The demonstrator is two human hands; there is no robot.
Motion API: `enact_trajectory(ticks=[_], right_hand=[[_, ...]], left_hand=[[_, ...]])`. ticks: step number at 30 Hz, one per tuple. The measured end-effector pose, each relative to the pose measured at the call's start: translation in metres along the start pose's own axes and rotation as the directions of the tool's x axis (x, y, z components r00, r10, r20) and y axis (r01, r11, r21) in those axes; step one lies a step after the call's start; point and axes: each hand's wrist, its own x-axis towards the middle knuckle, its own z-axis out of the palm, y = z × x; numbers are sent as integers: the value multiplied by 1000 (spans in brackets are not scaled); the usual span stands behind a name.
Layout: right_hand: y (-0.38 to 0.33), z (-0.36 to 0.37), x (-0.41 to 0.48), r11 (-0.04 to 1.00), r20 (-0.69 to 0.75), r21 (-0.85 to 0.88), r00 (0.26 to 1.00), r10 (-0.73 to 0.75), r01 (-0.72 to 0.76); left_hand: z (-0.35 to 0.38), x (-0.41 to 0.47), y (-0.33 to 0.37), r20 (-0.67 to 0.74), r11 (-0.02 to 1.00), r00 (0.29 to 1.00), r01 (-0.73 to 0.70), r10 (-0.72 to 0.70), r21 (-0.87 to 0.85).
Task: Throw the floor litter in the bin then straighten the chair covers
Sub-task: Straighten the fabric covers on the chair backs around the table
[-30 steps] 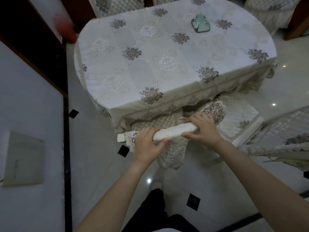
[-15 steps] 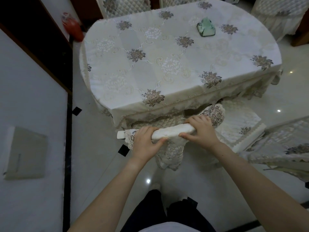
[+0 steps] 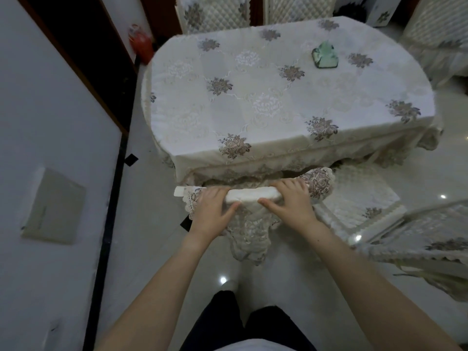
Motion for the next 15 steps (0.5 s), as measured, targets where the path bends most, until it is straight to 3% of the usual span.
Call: enact_trajectory(ticks=[4, 8, 15], right_hand=[[-7, -6, -7, 1000, -17, 26, 1000, 10, -10], [-20, -17, -20, 1000, -143, 19, 989, 26, -24], [-38, -32, -68, 982, -346, -24, 924, 166, -185]], left_hand=[[-9, -1, 0, 26, 997, 998, -66, 64, 44], [-28, 4, 7, 22, 970, 972, -233, 232, 69], [-36, 18, 29, 48, 835, 834, -551, 550, -1]])
